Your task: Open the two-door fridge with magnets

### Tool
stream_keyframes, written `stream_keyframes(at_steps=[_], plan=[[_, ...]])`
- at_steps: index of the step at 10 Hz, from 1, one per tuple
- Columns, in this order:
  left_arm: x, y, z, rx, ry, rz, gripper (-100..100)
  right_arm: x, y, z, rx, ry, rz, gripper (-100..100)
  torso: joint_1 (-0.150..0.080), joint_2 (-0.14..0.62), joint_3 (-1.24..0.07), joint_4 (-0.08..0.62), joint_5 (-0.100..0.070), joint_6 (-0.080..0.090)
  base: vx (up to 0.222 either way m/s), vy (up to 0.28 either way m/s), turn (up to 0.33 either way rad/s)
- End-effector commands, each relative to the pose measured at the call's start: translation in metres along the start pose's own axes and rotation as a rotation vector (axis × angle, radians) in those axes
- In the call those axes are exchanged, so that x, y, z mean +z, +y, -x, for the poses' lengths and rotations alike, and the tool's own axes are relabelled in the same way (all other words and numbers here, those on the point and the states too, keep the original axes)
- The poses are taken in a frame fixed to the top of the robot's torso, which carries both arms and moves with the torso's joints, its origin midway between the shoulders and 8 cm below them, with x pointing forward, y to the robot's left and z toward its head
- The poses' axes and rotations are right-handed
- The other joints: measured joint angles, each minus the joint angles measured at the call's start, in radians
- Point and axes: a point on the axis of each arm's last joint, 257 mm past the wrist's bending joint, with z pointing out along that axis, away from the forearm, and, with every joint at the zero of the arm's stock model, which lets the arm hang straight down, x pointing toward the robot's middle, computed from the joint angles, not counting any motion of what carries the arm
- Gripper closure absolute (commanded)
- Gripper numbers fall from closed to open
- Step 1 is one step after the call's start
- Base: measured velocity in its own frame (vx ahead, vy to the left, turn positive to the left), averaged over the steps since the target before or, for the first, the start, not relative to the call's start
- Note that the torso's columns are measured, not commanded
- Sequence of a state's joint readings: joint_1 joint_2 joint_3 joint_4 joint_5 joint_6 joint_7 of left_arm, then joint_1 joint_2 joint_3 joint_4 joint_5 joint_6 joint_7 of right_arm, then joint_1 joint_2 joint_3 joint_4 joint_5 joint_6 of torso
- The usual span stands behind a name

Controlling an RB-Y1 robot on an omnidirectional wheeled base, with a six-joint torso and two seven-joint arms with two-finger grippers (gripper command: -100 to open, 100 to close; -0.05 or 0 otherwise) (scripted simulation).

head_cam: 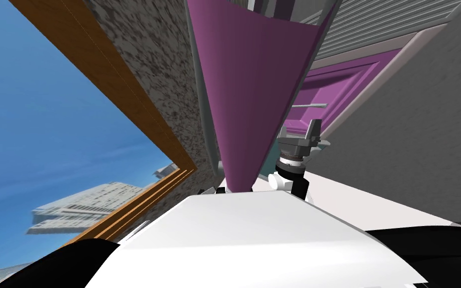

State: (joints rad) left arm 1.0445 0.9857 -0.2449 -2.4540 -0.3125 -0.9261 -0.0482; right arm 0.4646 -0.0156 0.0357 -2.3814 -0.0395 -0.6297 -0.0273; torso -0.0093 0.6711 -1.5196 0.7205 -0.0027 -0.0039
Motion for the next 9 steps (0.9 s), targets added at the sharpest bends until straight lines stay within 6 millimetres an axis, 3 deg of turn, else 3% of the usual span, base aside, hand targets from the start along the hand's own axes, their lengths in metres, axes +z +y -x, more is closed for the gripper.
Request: stream_keyframes(at_steps=[1,6,7,9], plan=[[-0.001,-0.025,-0.011,-0.022,0.03,-0.056,-100,0.0,0.0,0.0,0.0,0.0,0.0,0,-0.001,-0.007,-0.003,-0.003,0.0,0.002,0.028,0.0,-0.024],[-0.001,-0.026,-0.011,-0.022,0.03,-0.061,-100,0.0,0.0,0.0,0.0,0.0,0.0,0,-0.001,-0.012,-0.004,-0.005,-0.001,0.001,0.003,-0.015,-0.005],[-0.001,-0.042,-0.015,-0.035,0.05,-0.09,-100,0.0,0.0,0.0,0.0,0.0,0.0,0,-0.001,-0.013,-0.004,-0.005,-0.001,0.001,0.103,-0.009,0.284],[-0.003,-0.035,-0.019,-0.05,0.059,-0.053,-100,0.0,0.0,0.0,0.0,0.0,0.0,0,-0.01,-0.031,-0.01,-0.013,-0.004,0.001,0.032,-0.014,0.111]])
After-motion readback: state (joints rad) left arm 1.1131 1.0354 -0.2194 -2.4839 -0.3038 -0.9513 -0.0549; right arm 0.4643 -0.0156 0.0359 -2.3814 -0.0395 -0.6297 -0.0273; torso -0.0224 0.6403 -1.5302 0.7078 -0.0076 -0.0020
